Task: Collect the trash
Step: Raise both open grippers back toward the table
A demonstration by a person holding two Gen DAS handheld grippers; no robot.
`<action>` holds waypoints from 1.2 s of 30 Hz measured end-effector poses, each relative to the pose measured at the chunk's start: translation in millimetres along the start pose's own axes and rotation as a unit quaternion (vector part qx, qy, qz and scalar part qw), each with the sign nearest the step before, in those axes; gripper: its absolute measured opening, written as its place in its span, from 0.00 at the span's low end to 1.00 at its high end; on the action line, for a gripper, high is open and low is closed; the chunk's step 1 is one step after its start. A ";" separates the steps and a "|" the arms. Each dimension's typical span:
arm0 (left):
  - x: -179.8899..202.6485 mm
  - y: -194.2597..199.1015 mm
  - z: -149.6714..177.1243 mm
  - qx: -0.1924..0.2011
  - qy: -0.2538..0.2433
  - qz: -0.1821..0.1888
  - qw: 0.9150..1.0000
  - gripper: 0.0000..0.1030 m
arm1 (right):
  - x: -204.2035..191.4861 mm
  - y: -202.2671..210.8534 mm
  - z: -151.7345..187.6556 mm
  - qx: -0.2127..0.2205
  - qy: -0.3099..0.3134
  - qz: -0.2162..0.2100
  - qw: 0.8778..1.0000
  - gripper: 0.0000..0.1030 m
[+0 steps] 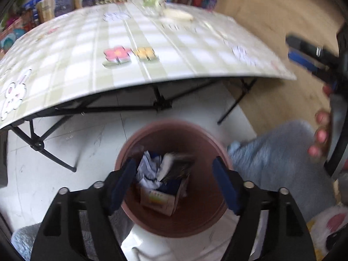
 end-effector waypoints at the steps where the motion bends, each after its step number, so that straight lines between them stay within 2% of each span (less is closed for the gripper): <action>1: -2.9 5.6 -3.0 0.011 0.006 -0.008 1.000 0.81 | 1.8 0.8 0.0 0.003 -0.003 0.001 1.000 0.95; 3: -11.0 18.4 -10.2 0.034 0.019 -0.039 0.998 0.89 | 5.4 0.7 -0.7 0.005 -0.010 -0.001 1.000 0.95; 9: -32.8 56.1 -34.9 0.106 0.054 -0.070 0.990 0.93 | 20.0 -1.5 -6.2 -0.003 -0.029 -0.002 1.000 0.94; 14: -39.8 77.2 -61.8 0.141 0.056 -0.095 0.984 0.93 | 35.4 6.3 -21.5 0.017 -0.053 -0.008 0.998 0.94; 17: -38.7 96.6 -80.6 0.183 0.057 -0.097 0.977 0.93 | 42.6 16.2 -28.7 0.030 -0.056 -0.013 0.998 0.95; 20: -39.4 109.9 -90.0 0.213 0.074 -0.085 0.971 0.94 | 50.6 9.7 -29.3 0.001 -0.037 0.005 0.999 0.94; 24: -43.2 110.6 -102.9 0.219 0.081 -0.071 0.970 0.94 | 62.8 5.7 -30.3 -0.003 -0.043 0.023 0.999 0.94; 29: -44.5 97.6 -115.6 0.206 0.064 -0.080 0.973 0.94 | 93.7 -13.5 -34.6 -0.013 -0.088 0.029 0.996 0.94; 32: -47.0 87.0 -125.1 0.195 0.061 -0.084 0.975 0.94 | 106.7 -31.4 -38.8 -0.033 -0.077 0.041 0.996 0.94; 34: -49.0 80.9 -133.3 0.191 0.063 -0.081 0.976 0.94 | 111.0 -42.0 -43.7 -0.043 -0.058 0.046 0.996 0.91; 36: -50.8 74.2 -143.4 0.190 0.064 -0.079 0.977 0.94 | 116.3 -54.8 -50.0 -0.056 -0.042 0.054 0.996 0.82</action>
Point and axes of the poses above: each gripper's, at about its wrist camera, not at the fingertips, and y roughly against the way its jaws point, x to its right, z to its underside, the point moved 4 cm from there along -y, roughly the way its jaws point, and after that the axes turned 11 degrees about -x, right-handed, at the moved point
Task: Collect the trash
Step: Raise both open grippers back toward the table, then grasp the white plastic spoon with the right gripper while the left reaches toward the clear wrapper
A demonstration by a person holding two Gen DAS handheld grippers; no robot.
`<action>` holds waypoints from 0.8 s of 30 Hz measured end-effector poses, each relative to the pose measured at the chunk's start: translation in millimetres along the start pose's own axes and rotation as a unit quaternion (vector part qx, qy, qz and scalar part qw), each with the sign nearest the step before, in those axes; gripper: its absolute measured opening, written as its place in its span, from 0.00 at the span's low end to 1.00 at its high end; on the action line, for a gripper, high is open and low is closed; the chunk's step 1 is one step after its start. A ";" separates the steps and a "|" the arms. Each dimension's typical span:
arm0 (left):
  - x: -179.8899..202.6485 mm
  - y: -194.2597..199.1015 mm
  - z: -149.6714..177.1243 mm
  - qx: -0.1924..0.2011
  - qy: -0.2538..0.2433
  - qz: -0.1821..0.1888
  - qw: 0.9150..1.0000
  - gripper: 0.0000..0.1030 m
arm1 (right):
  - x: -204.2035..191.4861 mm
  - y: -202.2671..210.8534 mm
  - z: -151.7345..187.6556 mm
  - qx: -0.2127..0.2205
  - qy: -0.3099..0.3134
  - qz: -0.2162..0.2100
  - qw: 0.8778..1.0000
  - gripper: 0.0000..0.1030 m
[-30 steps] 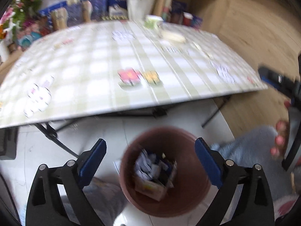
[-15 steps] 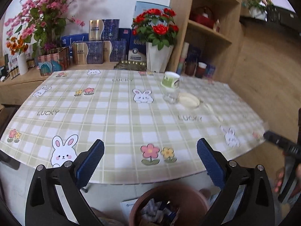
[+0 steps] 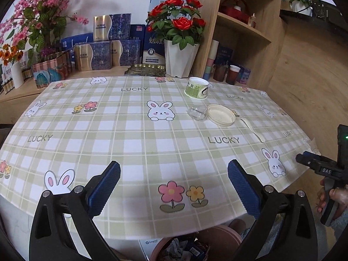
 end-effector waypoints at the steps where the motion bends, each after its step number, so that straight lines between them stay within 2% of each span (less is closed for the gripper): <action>1: -0.3 -4.7 -2.5 0.001 0.002 0.001 1.000 0.94 | 2.0 -8.1 -6.3 -0.004 0.011 0.010 1.000 0.82; 2: -1.0 -8.7 -4.8 0.000 0.004 0.002 1.000 0.94 | 3.5 -15.0 -13.0 -0.004 0.022 0.017 1.000 0.81; 5: 0.2 -25.3 -13.1 -0.009 0.014 0.008 1.000 0.94 | 6.5 -36.4 -35.3 -0.011 0.046 0.027 0.999 0.68; 9: 9.0 -44.0 -25.8 -0.019 0.009 0.016 1.000 0.94 | 9.2 -59.6 -60.2 -0.019 0.046 0.004 0.999 0.55; 12: 15.5 -57.0 -35.6 -0.023 0.005 0.022 0.999 0.94 | 1.7 -83.6 -79.7 -0.045 0.067 -0.003 0.997 0.44; 17: 22.5 -74.5 -51.4 -0.028 0.012 0.033 0.999 0.94 | -17.0 -110.5 -108.0 -0.064 0.098 -0.008 0.993 0.40; 19: 24.4 -80.1 -56.5 -0.029 0.016 0.039 0.999 0.94 | -23.2 -118.8 -115.1 -0.067 0.106 0.002 0.992 0.40; 24: 29.4 -93.3 -65.4 -0.035 0.018 0.049 0.998 0.94 | -23.1 -134.8 -124.0 -0.062 0.100 0.018 0.993 0.25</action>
Point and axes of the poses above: each gripper's, at about its wrist camera, not at the fingertips, and y roughly against the way its jaws point, x to its right, z to its underside, the point moved 4 cm from there along -y, roughly the way its jaws point, and after that the axes turned 11 degrees about -x, right-handed, at the moved point
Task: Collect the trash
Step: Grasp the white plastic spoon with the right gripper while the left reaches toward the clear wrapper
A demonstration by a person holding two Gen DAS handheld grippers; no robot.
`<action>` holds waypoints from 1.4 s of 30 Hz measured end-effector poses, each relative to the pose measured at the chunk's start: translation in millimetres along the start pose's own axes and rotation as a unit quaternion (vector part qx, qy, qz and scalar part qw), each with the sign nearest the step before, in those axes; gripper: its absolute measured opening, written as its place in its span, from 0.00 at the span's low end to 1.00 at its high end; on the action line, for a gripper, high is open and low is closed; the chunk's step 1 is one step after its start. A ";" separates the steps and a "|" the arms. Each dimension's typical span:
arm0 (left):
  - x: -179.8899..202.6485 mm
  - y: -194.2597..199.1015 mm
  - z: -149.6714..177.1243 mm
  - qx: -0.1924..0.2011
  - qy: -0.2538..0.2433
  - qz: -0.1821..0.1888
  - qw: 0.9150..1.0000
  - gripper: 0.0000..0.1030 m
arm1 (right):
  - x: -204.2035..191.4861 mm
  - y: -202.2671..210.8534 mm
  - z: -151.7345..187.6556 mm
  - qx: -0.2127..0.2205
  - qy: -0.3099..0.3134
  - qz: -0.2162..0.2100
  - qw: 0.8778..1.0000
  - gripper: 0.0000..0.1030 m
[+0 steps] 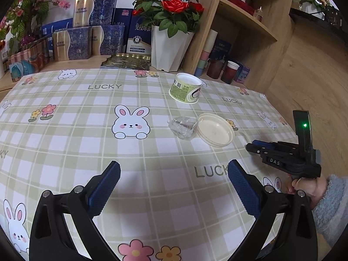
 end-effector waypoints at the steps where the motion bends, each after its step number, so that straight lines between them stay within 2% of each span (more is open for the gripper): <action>1: 0.7 -2.8 -1.8 -0.001 0.001 0.003 1.000 0.94 | 1.3 -0.5 0.0 0.003 -0.003 -0.003 1.000 0.24; 6: 6.3 -20.4 -4.6 -0.014 -0.004 0.012 1.000 0.94 | -0.9 -0.1 0.0 0.017 0.003 -0.013 1.000 0.22; 9: 11.6 -30.2 -9.2 -0.023 -0.003 0.024 0.999 0.94 | -2.8 8.9 1.0 0.042 0.009 -0.019 0.999 0.22; 16: 21.7 -59.2 -36.5 -0.034 0.010 0.039 0.999 0.93 | 14.2 17.5 0.8 0.067 -0.031 -0.042 0.996 0.22; 19: 18.3 -78.6 -52.3 -0.046 0.030 0.036 0.998 0.87 | 10.7 18.9 1.9 0.071 -0.023 -0.043 0.996 0.22; 21: 10.5 -90.4 -61.7 -0.051 0.064 0.034 0.996 0.82 | 10.2 18.8 1.9 0.071 -0.022 -0.044 0.996 0.22; 24: 1.6 -106.6 -68.0 -0.063 0.097 0.028 0.993 0.72 | 11.1 19.1 2.4 0.072 -0.024 -0.046 0.996 0.22; 26: 1.5 -115.4 -70.2 -0.071 0.097 0.024 0.992 0.65 | 11.2 18.8 2.4 0.071 -0.024 -0.047 0.996 0.22; 28: 3.8 -120.3 -70.4 -0.073 0.090 0.023 0.993 0.64 | 11.2 18.4 2.2 0.071 -0.023 -0.046 0.996 0.22; 29: 6.7 -121.2 -71.2 -0.073 0.081 0.030 0.994 0.49 | 11.1 18.2 2.1 0.070 -0.024 -0.045 0.996 0.22; 30: 8.5 -122.6 -71.2 -0.079 0.072 0.030 0.994 0.45 | 10.9 18.2 2.5 0.070 -0.024 -0.044 0.996 0.22; 32: 6.5 -117.1 -69.7 -0.067 0.071 0.013 0.995 0.34 | 11.3 18.5 2.5 0.070 -0.025 -0.043 0.996 0.22; 36: -5.9 -95.0 -62.6 -0.046 0.086 -0.003 0.995 0.27 | 11.1 16.6 2.2 0.062 -0.024 -0.043 0.997 0.22; 42: -12.5 -38.9 -38.5 -0.018 0.065 -0.009 0.998 0.26 | 8.3 18.6 2.8 0.068 -0.019 -0.027 0.997 0.22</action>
Point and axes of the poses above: each gripper's, at about its wrist camera, not at the fingertips, and y roughly against the way its jaws point, x to its right, z to its underside, the point moved 4 cm from there along -y, roughly the way its jaws point, and after that the axes turned 11 degrees about -x, right-handed, at the moved point
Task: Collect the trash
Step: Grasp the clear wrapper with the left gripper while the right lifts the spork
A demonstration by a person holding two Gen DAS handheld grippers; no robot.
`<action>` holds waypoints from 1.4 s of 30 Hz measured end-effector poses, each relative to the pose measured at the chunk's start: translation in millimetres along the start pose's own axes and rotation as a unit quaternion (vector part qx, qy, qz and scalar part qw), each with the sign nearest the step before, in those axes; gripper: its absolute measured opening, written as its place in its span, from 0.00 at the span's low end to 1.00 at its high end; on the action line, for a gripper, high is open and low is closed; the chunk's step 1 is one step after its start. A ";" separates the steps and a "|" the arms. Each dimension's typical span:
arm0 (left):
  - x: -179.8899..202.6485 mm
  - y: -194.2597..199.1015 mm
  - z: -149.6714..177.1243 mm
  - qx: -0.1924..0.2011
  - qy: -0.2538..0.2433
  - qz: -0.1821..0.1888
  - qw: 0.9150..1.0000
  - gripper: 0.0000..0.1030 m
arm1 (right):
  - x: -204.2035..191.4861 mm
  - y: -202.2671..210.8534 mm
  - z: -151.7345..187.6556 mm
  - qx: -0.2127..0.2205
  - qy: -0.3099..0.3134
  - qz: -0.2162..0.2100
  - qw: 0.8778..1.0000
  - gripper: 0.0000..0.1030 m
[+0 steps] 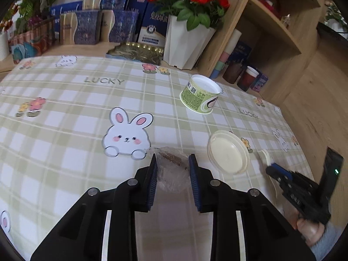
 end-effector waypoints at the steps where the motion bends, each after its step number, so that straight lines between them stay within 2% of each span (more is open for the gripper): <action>1: -1.2 11.7 6.9 0.006 -0.006 -0.003 1.000 0.26 | -2.3 1.9 0.0 0.005 0.006 0.007 1.000 0.22; 6: -4.0 57.4 33.6 0.022 -0.027 -0.008 0.999 0.25 | -25.8 13.4 11.6 0.012 0.052 0.030 0.998 0.22; 16: -12.6 127.4 87.0 0.029 -0.031 0.008 0.999 0.25 | -72.0 94.3 40.4 0.061 0.047 -0.023 0.997 0.22; 21: -11.2 149.9 116.9 0.028 -0.033 0.010 0.999 0.25 | -90.6 127.4 64.8 0.069 0.038 -0.043 0.996 0.22; 32: -12.0 183.9 167.1 0.032 -0.033 0.022 0.999 0.25 | -135.3 149.2 134.6 0.036 0.044 -0.069 0.996 0.22; 39: -22.3 199.0 188.9 0.033 -0.030 0.018 0.999 0.25 | -161.2 136.2 171.6 -0.003 0.058 -0.086 0.995 0.22; 42: -26.6 202.4 196.9 0.033 -0.025 0.017 0.999 0.25 | -179.8 122.0 190.3 -0.035 0.078 -0.096 0.992 0.22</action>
Point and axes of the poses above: each gripper's, at about its wrist camera, not at the fingertips, and y roughly against the way its jaws point, x to its right, z to its underside, the point moved 4 cm from there along -y, roughly the way its jaws point, and after that the axes turned 11 degrees about -x, right-handed, at the moved point
